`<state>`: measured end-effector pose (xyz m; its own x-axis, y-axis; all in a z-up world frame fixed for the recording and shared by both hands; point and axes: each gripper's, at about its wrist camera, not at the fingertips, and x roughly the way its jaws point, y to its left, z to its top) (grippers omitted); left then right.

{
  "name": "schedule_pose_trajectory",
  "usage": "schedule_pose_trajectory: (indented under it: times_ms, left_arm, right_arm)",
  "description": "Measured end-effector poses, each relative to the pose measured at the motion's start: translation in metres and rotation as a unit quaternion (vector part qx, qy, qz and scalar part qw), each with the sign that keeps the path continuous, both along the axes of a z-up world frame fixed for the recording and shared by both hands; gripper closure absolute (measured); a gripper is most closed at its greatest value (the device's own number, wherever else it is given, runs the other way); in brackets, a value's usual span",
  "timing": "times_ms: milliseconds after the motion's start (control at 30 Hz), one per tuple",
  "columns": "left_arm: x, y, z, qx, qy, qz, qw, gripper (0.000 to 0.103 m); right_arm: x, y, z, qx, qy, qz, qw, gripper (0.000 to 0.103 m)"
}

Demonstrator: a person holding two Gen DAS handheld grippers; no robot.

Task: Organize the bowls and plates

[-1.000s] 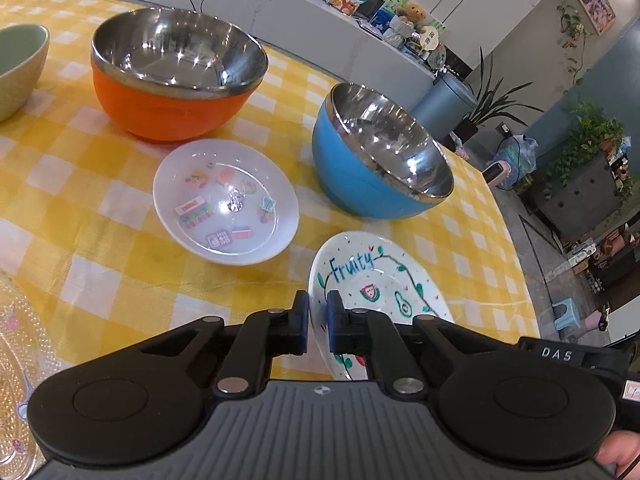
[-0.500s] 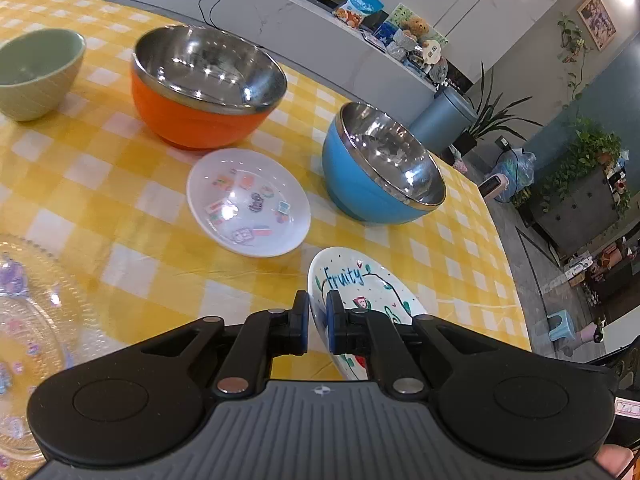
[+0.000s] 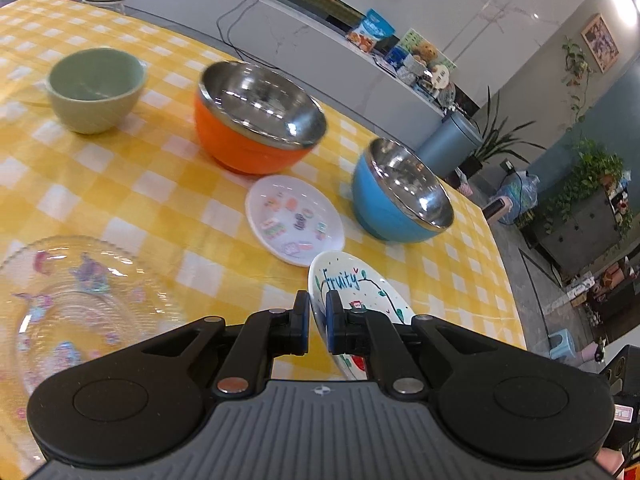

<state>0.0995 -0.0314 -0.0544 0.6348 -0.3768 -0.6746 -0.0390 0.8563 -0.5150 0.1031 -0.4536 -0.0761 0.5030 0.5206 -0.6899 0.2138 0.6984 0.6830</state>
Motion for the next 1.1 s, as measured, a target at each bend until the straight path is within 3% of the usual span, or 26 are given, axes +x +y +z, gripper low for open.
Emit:
schedule_pose_trajectory:
  times_ms: [667, 1100]
  left_arm:
    - [-0.043, 0.103, 0.015, 0.013, 0.01, 0.098, 0.9951, 0.095]
    - [-0.059, 0.136, -0.003, 0.014, 0.047, 0.14, 0.9889, 0.093]
  right_arm:
    - [-0.003, 0.107, -0.002, 0.041, -0.016, 0.078, 0.996, 0.095]
    - [0.003, 0.154, -0.007, 0.017, -0.027, 0.132, 0.991, 0.095]
